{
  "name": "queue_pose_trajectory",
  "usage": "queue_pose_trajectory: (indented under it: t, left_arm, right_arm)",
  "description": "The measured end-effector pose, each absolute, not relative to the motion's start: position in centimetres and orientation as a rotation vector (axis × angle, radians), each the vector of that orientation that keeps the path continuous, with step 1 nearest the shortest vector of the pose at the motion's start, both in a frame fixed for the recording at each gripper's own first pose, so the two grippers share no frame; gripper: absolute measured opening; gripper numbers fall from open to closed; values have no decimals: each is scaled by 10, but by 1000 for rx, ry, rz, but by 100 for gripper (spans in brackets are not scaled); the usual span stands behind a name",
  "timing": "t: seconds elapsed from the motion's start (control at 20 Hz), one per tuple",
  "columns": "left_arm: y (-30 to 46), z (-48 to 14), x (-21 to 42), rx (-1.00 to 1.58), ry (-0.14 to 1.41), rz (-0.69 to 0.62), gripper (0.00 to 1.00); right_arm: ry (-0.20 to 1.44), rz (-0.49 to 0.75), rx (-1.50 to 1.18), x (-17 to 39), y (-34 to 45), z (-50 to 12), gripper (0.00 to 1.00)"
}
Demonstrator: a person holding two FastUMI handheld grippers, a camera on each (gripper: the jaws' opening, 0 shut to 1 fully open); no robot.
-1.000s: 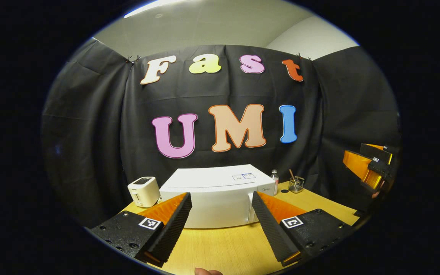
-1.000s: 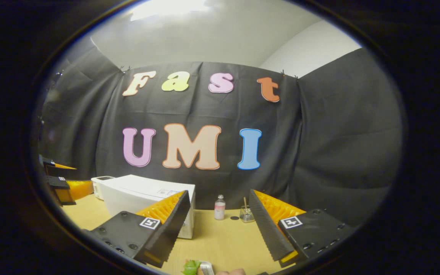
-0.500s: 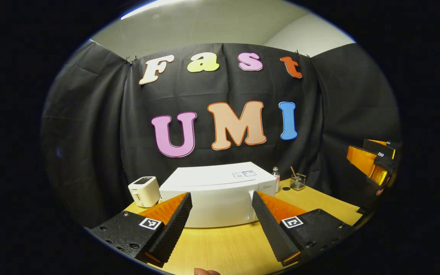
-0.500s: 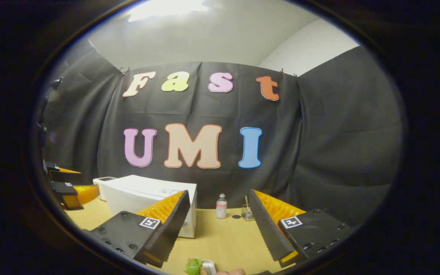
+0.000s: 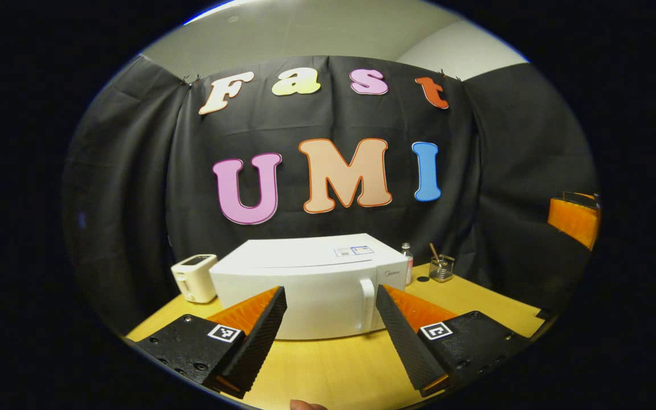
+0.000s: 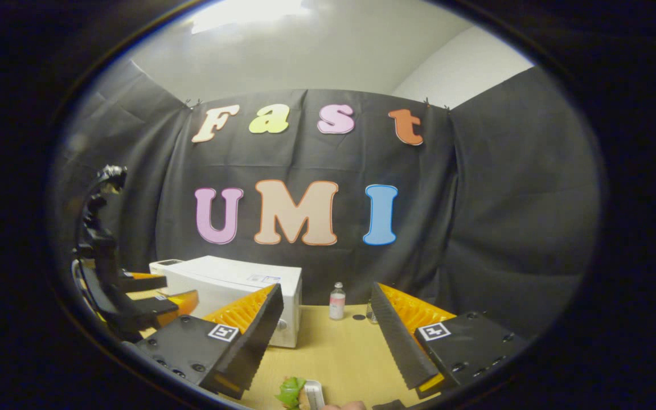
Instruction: Open the microwave oven with the left hand, put the food in, and close the microwave oven.
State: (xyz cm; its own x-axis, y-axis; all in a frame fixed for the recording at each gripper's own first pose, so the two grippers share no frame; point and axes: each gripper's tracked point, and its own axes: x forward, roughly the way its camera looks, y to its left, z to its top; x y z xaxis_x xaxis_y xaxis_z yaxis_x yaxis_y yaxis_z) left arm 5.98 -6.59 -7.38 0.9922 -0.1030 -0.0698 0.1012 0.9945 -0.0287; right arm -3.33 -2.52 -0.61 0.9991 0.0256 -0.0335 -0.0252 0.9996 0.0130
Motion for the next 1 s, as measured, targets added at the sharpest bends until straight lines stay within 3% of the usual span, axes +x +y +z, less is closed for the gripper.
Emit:
queue_pose_trajectory:
  t: [0.25, 0.65, 1.0]
  left_arm:
    - [-95, -119, 107, -8, 117, -141, 99]
    - [-123, -204, 177, 36, 323, -117, 99]
    - [-126, -219, 206, 16, 366, -78, 96]
  right_arm:
    - [46, 13, -7, -43, -40, -5, 96]
    - [65, -42, -24, -59, -64, -9, 98]
    - [106, -70, -29, -61, -79, -21, 98]
